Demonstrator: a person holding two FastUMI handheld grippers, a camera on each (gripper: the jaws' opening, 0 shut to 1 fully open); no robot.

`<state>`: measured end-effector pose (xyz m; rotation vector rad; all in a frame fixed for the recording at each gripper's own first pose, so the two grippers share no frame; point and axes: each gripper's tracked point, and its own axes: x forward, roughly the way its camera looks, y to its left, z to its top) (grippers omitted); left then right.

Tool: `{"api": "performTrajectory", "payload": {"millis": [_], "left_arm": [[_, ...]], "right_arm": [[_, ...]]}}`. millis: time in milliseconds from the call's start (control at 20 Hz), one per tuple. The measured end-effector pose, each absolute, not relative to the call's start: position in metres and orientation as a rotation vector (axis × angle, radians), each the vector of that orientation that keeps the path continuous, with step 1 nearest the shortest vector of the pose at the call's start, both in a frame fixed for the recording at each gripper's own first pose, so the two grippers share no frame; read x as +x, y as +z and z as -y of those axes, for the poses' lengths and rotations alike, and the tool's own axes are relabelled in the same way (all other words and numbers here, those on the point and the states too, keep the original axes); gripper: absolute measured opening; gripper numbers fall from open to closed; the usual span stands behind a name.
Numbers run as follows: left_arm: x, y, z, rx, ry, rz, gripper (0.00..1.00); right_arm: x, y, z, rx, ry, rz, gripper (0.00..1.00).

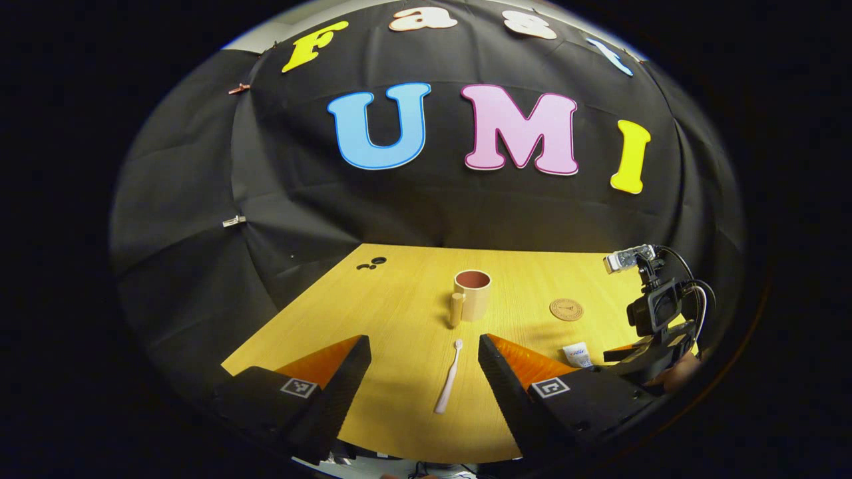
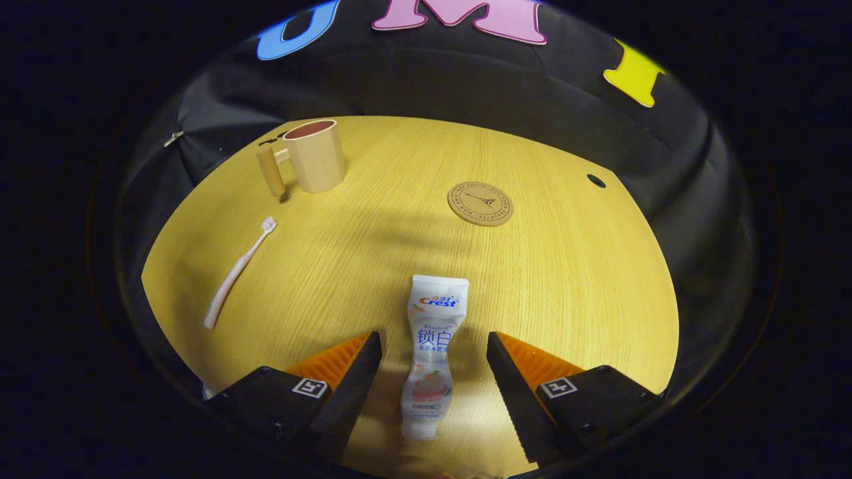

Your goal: Put the toothbrush and toothpaste on the desktop into the cup, then pick up the cup and place it on the coaster on the desktop.

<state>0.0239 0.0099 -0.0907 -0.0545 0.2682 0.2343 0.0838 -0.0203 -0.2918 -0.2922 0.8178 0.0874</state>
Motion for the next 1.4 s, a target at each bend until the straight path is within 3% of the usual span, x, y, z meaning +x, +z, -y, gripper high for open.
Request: {"api": "performTrajectory", "payload": {"millis": [250, 350, 400, 450, 500, 550, 600, 650, 700, 900, 950, 1000, 1400], "left_arm": [[0.025, -0.093, -0.009, -0.051, 0.227, -0.276, 1.00], [0.026, -0.092, -0.009, -0.046, 0.221, -0.276, 1.00], [0.026, -0.092, -0.008, -0.045, 0.219, -0.276, 0.99], [0.027, -0.093, -0.008, -0.044, 0.216, -0.277, 1.00], [0.028, -0.093, -0.008, -0.045, 0.216, -0.281, 1.00], [0.028, -0.095, -0.007, -0.046, 0.214, -0.285, 1.00], [0.029, -0.095, -0.007, -0.048, 0.212, -0.288, 1.00], [0.030, -0.096, -0.007, -0.049, 0.212, -0.290, 1.00], [0.030, -0.096, -0.008, -0.051, 0.213, -0.295, 1.00], [0.031, -0.101, -0.007, -0.066, 0.222, -0.311, 0.99], [0.031, -0.104, -0.008, -0.072, 0.226, -0.317, 1.00], [0.032, -0.107, -0.008, -0.078, 0.229, -0.324, 1.00], [0.049, -0.143, -0.019, -0.127, 0.186, -0.422, 1.00]], "right_arm": [[0.085, -0.306, 0.024, -0.298, 0.105, -0.875, 0.93], [0.082, -0.309, 0.023, -0.282, 0.111, -0.892, 0.81], [0.082, -0.310, 0.022, -0.272, 0.110, -0.892, 0.67], [0.082, -0.311, 0.021, -0.267, 0.114, -0.895, 0.70], [0.081, -0.311, 0.018, -0.264, 0.121, -0.897, 0.59], [0.080, -0.312, 0.015, -0.262, 0.135, -0.901, 0.64], [0.080, -0.313, 0.014, -0.264, 0.145, -0.906, 0.57], [0.079, -0.314, 0.010, -0.260, 0.156, -0.915, 0.60], [0.080, -0.314, 0.009, -0.253, 0.161, -0.915, 0.40], [0.081, -0.314, 0.009, -0.243, 0.176, -0.920, 0.31], [0.080, -0.314, 0.009, -0.250, 0.194, -0.922, 0.19], [0.080, -0.313, 0.009, -0.256, 0.210, -0.924, 0.28], [0.083, -0.280, 0.031, -0.263, 0.198, -0.857, 0.27]]}}
